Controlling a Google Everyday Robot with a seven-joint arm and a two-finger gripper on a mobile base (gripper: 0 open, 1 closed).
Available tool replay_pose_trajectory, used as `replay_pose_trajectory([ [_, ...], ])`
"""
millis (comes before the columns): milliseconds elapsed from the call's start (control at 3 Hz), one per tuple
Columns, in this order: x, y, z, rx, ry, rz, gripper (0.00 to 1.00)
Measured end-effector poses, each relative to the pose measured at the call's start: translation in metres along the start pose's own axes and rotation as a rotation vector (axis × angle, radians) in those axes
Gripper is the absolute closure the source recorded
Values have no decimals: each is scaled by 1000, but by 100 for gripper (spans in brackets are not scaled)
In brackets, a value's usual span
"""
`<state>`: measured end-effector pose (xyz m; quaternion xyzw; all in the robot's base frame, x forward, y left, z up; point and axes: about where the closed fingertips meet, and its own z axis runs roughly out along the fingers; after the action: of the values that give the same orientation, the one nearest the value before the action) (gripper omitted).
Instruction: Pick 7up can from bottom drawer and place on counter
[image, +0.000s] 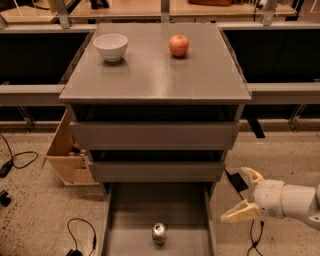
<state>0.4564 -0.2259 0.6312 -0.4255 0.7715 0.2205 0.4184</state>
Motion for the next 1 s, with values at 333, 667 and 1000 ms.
replay_pose_trajectory([
  [333, 31, -22, 61, 17, -84, -31, 0],
  [667, 69, -30, 119, -11, -152, -32, 0],
  [1000, 115, -16, 162, -59, -214, 29, 0],
])
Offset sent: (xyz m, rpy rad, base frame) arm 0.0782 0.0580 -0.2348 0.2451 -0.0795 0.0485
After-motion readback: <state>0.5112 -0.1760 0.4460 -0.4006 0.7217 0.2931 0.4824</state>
